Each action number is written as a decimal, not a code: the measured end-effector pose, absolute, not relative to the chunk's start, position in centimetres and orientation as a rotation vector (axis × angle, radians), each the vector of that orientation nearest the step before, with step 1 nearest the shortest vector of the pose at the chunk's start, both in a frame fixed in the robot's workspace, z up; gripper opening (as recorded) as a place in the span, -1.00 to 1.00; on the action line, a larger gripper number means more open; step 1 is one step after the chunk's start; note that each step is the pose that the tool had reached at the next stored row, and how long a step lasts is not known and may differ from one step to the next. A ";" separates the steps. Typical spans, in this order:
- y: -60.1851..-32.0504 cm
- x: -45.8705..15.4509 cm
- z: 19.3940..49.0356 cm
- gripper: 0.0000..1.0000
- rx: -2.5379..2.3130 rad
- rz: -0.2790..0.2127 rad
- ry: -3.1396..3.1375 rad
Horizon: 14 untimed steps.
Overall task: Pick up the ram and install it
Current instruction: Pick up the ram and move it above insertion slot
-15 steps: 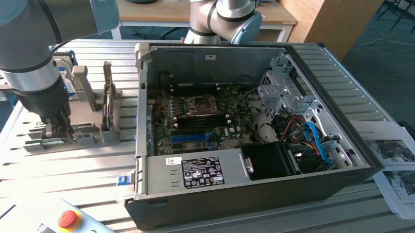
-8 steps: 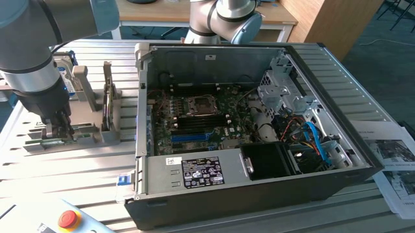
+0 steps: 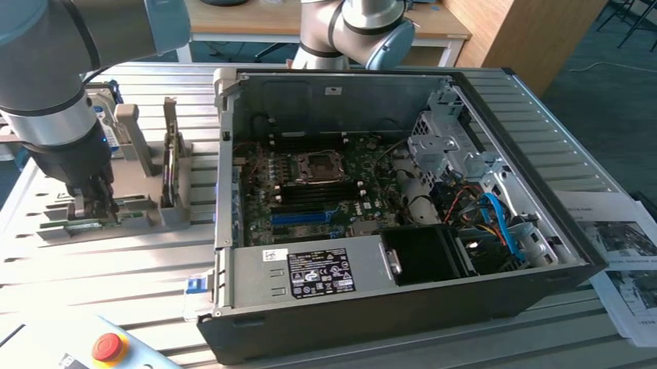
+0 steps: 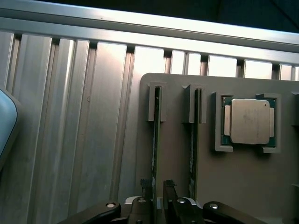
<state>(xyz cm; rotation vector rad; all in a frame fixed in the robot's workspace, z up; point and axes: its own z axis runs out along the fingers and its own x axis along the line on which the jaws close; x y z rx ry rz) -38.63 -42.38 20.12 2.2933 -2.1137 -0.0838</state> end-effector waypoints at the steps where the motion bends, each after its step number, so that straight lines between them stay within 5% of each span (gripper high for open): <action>1: -42.4 -38.6 20.1 -0.53 2.293 -0.084 -2.114; 14: -42.4 -38.7 20.0 -0.53 2.293 -0.084 -2.114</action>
